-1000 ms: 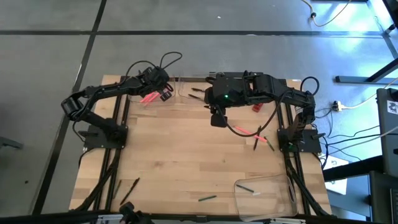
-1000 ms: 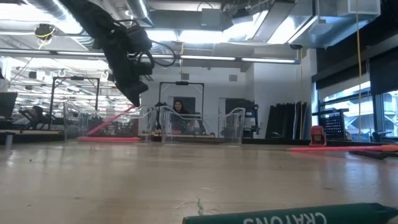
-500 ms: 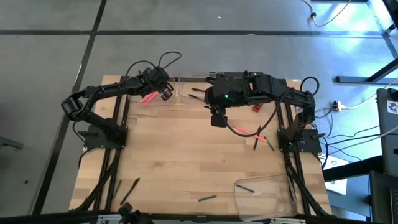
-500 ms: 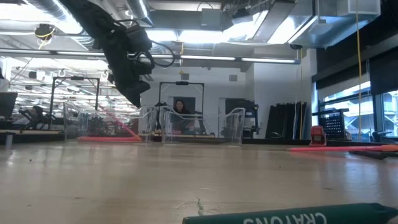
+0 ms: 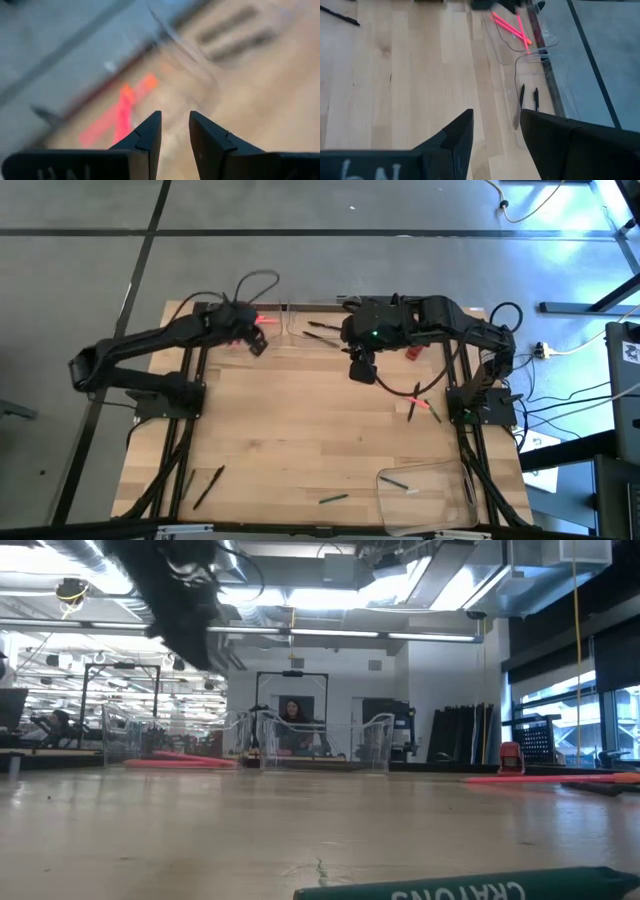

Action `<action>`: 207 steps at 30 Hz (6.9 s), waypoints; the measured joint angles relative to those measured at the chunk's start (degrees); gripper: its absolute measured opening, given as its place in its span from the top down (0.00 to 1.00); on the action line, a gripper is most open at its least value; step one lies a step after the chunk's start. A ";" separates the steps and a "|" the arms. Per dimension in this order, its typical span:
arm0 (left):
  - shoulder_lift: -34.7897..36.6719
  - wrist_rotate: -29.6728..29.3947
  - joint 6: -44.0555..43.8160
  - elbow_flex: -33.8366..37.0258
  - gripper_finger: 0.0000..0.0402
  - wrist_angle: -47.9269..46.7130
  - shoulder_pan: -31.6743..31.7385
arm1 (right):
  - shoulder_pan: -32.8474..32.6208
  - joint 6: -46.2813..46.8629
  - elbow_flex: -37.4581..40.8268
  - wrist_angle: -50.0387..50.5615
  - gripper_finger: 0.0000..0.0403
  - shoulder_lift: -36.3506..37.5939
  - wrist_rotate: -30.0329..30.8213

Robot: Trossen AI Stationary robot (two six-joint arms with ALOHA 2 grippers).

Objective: Sort crayons/erasers/pens/pencils in bins
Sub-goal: Put the black pen into the top right transparent bin

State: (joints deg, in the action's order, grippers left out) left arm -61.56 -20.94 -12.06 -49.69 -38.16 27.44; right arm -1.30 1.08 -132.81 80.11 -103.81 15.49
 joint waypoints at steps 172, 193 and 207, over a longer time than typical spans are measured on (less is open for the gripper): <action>-28.77 26.33 -103.33 5.75 0.97 1.51 -79.27 | -0.13 -1.53 0.09 0.05 0.59 0.17 -13.62; -25.27 22.96 -93.93 3.04 0.99 1.97 -73.37 | -0.13 -1.55 0.09 -0.05 0.59 0.17 -13.60; -16.80 17.01 -78.38 2.99 1.00 1.14 -61.92 | -0.13 -1.57 0.09 -0.03 0.59 0.17 -13.60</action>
State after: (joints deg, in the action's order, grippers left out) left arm -78.36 -3.93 -90.45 -46.70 -37.01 -34.48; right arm -1.43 -0.49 -132.73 80.07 -103.63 1.89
